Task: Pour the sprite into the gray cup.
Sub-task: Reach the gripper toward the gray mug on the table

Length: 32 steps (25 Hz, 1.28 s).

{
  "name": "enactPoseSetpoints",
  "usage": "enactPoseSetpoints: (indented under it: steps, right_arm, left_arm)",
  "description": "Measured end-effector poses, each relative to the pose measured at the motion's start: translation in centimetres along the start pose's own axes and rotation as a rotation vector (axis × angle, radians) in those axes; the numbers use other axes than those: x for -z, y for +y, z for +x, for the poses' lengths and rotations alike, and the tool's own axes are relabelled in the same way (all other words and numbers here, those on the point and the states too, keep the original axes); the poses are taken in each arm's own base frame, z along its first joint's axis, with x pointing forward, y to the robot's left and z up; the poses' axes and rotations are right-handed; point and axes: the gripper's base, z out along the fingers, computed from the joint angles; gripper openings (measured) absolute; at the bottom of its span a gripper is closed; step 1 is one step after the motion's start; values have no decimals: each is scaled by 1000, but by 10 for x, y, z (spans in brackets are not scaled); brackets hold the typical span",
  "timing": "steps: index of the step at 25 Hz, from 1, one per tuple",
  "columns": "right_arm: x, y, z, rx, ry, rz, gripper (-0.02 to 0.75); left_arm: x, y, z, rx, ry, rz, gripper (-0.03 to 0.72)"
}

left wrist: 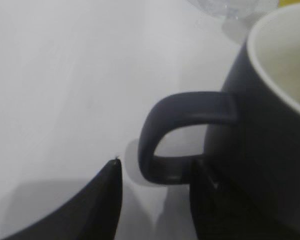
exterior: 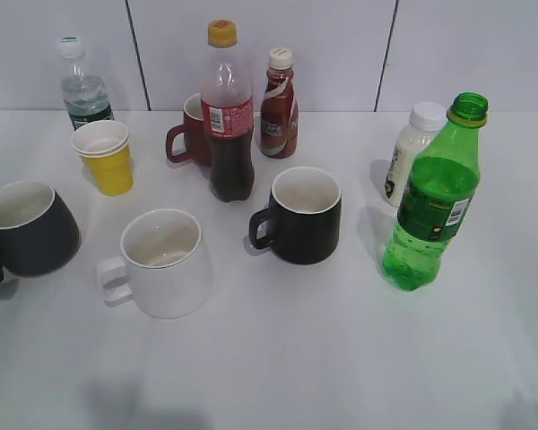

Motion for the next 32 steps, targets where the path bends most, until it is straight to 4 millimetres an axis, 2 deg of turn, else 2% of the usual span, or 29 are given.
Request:
enactPoseSetpoints:
  steps: [4, 9, 14, 22, 32]
  right_arm:
    - [0, 0, 0, -1, 0, -2, 544]
    - [0, 0, 0, -2, 0, -3, 544]
    - [0, 2, 0, -13, 0, -21, 544]
    - [0, 5, 0, -33, 0, -55, 544]
    - [0, 5, 0, -34, 0, -57, 544]
  left_arm:
    - [-14, 1, -8, -16, -43, 16, 321]
    - [-19, 1, -13, -30, -66, 38, 285]
    - [-19, 3, -16, -45, -81, 59, 279]
    - [-25, 29, -27, -110, -134, 130, 279]
    - [-34, 26, -41, -201, -203, 245, 276]
